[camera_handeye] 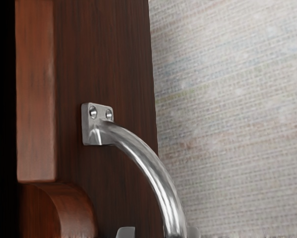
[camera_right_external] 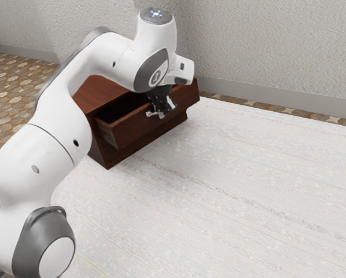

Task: Pull the drawer handle with one arm to open the drawer

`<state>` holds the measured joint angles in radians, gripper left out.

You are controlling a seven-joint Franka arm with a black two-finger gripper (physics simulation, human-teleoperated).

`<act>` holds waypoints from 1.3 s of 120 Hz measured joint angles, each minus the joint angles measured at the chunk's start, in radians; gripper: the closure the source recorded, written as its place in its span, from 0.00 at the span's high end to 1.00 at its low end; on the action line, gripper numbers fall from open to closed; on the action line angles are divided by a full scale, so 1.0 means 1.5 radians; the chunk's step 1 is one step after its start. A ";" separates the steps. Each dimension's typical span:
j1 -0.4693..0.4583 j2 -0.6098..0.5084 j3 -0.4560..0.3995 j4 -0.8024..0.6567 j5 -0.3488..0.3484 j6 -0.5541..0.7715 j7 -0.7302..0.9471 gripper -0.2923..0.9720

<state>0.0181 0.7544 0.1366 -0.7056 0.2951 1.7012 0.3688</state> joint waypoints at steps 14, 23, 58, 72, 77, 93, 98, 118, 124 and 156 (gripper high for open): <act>-0.029 -0.036 0.003 -0.047 -0.005 -0.001 -0.015 0.20; -0.043 -0.045 0.001 -0.063 -0.005 -0.001 -0.024 0.20; -0.074 -0.067 0.004 -0.099 -0.028 0.001 -0.059 0.19; -0.079 -0.068 0.005 -0.100 -0.037 0.001 -0.069 0.21; -0.079 -0.068 0.005 -0.100 -0.039 0.001 -0.073 0.21; -0.081 -0.067 0.005 -0.100 -0.043 0.001 -0.087 0.28; -0.081 -0.067 0.005 -0.100 -0.044 0.000 -0.090 0.30; -0.093 -0.112 0.004 -0.110 -0.045 0.000 -0.103 0.36; -0.101 -0.172 0.004 -0.148 -0.045 0.000 -0.106 0.37; -0.099 -0.483 0.002 -0.340 -0.107 -0.117 -0.060 0.52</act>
<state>-0.1298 0.0293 0.1403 -1.2152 0.1350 1.5258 0.2794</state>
